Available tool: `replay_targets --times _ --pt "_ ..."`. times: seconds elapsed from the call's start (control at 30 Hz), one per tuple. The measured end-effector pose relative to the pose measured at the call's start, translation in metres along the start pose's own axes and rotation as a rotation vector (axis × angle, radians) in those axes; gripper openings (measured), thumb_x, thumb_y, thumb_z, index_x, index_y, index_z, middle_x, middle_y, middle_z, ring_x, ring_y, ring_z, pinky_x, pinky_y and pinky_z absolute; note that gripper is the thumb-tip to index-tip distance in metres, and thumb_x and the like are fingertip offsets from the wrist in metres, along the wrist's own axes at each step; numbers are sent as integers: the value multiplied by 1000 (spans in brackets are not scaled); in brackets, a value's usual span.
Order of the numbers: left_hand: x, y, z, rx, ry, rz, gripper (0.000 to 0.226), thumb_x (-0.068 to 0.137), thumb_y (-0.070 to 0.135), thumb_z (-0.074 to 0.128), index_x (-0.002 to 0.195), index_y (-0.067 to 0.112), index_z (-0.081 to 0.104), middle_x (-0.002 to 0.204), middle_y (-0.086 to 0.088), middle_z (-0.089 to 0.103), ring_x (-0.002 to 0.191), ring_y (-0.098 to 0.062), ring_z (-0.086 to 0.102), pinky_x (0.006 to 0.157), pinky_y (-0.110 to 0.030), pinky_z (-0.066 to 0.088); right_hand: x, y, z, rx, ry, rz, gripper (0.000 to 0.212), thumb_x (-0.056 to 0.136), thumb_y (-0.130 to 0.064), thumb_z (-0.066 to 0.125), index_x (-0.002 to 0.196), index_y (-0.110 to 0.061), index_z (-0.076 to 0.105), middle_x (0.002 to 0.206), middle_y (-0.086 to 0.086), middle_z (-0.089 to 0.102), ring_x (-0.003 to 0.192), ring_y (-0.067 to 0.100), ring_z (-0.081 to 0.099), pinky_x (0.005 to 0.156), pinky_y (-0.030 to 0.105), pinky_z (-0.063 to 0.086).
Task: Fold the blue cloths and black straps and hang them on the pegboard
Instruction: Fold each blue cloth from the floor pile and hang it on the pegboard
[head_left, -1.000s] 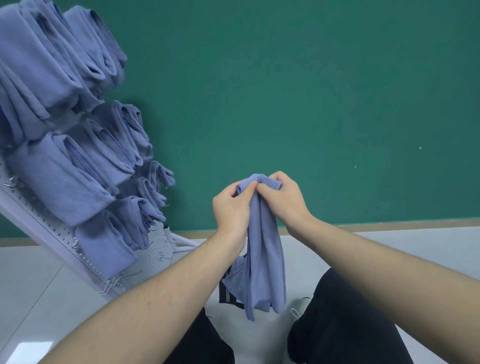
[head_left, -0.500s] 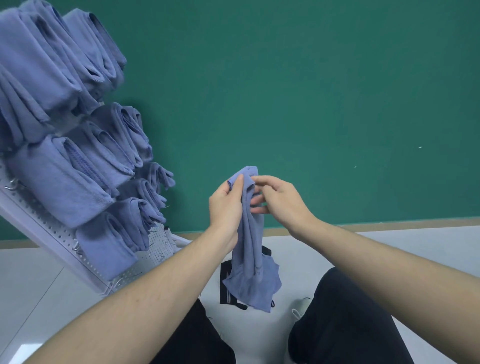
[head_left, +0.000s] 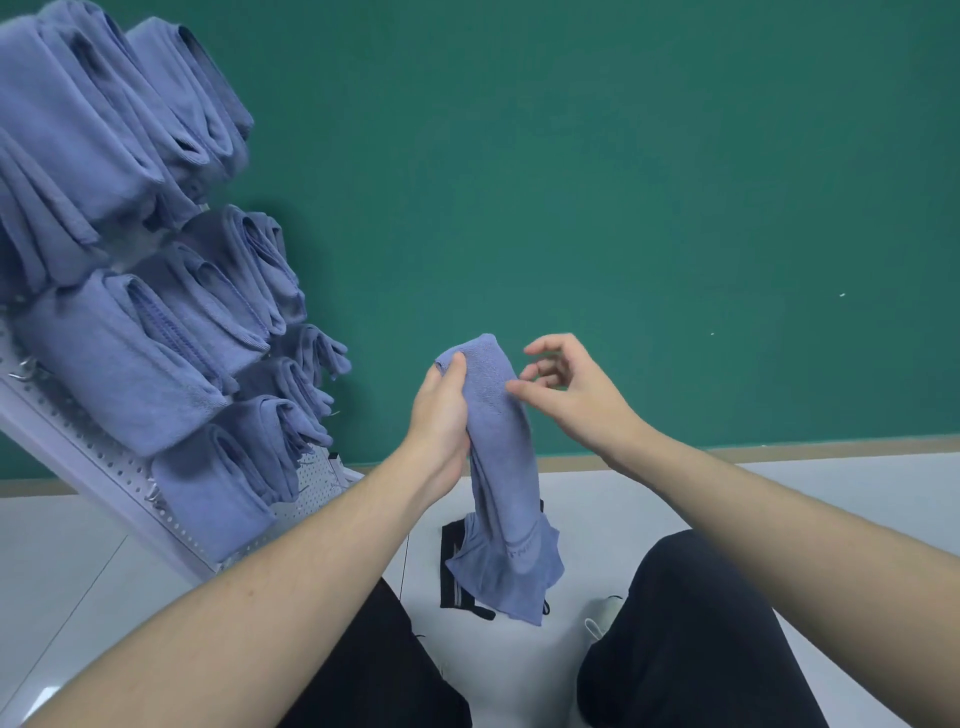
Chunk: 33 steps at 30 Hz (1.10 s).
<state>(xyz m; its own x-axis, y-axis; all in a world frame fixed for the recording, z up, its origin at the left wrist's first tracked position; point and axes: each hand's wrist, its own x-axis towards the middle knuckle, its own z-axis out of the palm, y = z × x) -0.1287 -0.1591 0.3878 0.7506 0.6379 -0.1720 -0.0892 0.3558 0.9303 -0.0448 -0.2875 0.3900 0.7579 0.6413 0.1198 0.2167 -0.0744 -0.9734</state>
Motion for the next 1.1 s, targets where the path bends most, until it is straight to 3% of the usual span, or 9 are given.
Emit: replay_targets --times 0.13,0.23,0.4,0.57,0.67,0.77,0.9,1.0,1.1 --pt "1 9 4 -31 -40 -10 24 108 32 42 110 20 63 103 0 74 97 -16 72 89 -35 56 -4 23 -2 -95 -87 54 45 77 -30 87 112 -22 60 112 -6 69 105 8 65 98 28 51" --pt "3 15 6 -62 -45 18 26 108 32 42 108 16 62 99 -3 72 92 -18 70 90 -36 55 -6 31 4 -50 -154 88 37 77 -29 87 104 -16 67 105 -1 75 102 19 70 97 42 55" --pt "13 19 -2 -197 -5 5 40 108 39 41 125 9 60 116 -11 72 105 -25 71 96 -43 55 -4 39 12 -102 -204 153 37 78 -45 82 104 -21 72 100 -8 76 95 13 73 91 39 58" --pt "25 6 -29 -323 113 -33 37 109 32 36 118 7 62 121 -15 70 112 -27 67 91 -42 55 2 53 12 -218 -66 128 42 77 -47 83 87 -14 58 82 -6 63 73 10 56 74 32 49" --pt "33 -13 -50 -348 132 -148 40 110 29 32 134 7 55 128 -17 67 112 -29 67 81 -42 56 9 56 11 -278 -54 97 50 72 -48 86 90 -17 52 82 3 63 71 13 53 72 36 49" --pt "36 -32 -67 -341 153 -251 34 109 23 33 124 6 58 126 -17 67 102 -26 69 78 -40 55 14 54 9 -326 -112 93 54 70 -48 87 101 -28 48 72 -1 59 60 11 50 63 29 45" --pt "43 -50 -84 -154 161 -272 23 101 10 39 109 14 60 107 -6 70 89 -19 68 80 -36 53 26 53 4 -431 -160 54 60 70 -47 87 109 -32 45 71 -2 53 58 13 45 61 28 42" --pt "53 -51 -87 170 279 -61 18 100 13 47 110 22 59 123 3 62 107 -13 56 87 -26 38 35 52 -1 -448 -231 62 62 71 -44 88 109 -29 42 70 -2 53 56 12 45 56 24 41" --pt "59 -44 -75 340 127 129 17 99 15 53 105 25 66 124 11 66 117 0 56 91 -17 37 46 52 -3 -444 -327 43 57 74 -37 88 96 -25 37 67 -3 48 54 10 36 52 23 36"
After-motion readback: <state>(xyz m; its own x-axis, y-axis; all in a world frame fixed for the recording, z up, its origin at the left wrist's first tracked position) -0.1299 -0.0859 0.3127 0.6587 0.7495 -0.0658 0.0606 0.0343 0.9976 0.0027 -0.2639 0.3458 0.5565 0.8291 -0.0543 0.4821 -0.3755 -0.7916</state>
